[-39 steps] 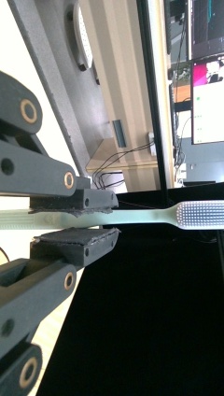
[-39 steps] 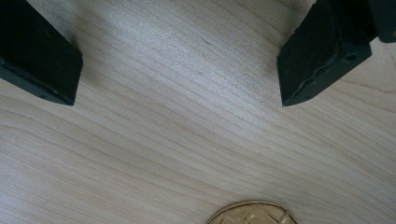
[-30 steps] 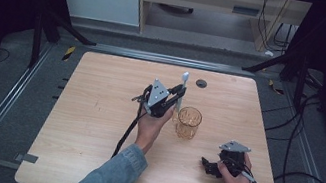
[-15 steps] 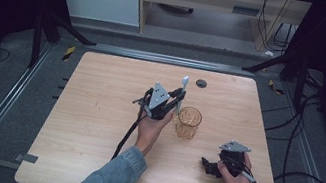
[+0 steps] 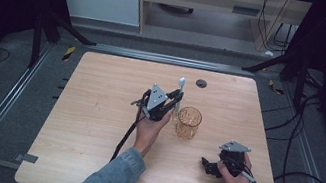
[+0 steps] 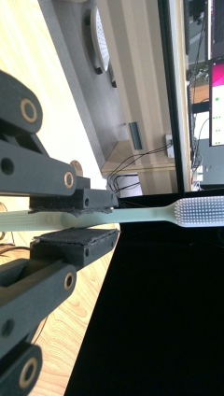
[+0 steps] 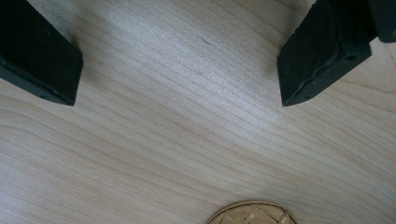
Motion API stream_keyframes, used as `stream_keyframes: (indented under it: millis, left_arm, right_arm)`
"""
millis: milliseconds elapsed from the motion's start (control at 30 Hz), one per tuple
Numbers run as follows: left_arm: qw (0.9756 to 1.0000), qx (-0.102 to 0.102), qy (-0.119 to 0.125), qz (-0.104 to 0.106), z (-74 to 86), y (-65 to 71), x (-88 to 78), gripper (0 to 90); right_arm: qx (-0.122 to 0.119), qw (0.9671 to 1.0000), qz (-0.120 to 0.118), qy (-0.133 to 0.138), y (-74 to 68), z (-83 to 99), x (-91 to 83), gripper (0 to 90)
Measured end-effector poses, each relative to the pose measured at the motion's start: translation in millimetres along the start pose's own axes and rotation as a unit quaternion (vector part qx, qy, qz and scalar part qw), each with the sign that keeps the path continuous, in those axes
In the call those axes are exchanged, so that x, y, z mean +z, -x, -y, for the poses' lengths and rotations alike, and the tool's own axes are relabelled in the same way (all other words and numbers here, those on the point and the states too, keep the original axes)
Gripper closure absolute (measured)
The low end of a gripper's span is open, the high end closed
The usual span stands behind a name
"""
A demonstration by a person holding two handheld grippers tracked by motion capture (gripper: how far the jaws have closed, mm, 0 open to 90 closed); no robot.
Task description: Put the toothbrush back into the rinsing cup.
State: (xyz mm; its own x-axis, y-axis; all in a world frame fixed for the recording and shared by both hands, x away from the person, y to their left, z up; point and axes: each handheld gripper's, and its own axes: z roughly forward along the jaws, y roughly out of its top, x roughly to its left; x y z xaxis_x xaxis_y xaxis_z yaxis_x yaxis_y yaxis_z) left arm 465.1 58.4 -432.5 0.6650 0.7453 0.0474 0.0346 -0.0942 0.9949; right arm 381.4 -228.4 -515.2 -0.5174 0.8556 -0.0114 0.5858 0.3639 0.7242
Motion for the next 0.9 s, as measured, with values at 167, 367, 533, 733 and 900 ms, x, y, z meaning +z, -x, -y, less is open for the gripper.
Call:
stream_keyframes:
  millis: [167,367,533,733,900]
  left_arm:
    - [1.0000,0.005,-0.005,0.004,2.6,1.5,0.7,79.3]
    - [0.9999,0.002,-0.011,0.003,6.7,1.0,0.7,79.3]
    - [0.9999,0.003,-0.013,0.005,8.8,2.4,1.7,79.3]
    - [0.9998,0.002,-0.017,0.002,12.6,1.2,0.6,79.3]
    - [0.9997,-0.001,-0.023,0.003,16.7,1.3,1.2,79.2]
  right_arm:
    - [0.000,1.0000,0.000,0.000,0.1,0.0,0.0,0.6]
    - [0.000,1.0000,0.000,0.000,0.1,0.0,0.0,0.6]
    - [0.000,1.0000,0.000,0.000,0.2,0.0,0.0,0.6]
    - [-0.001,1.0000,0.000,0.000,0.3,0.1,0.2,0.6]
    - [-0.001,1.0000,0.000,0.000,0.2,0.0,0.1,0.6]
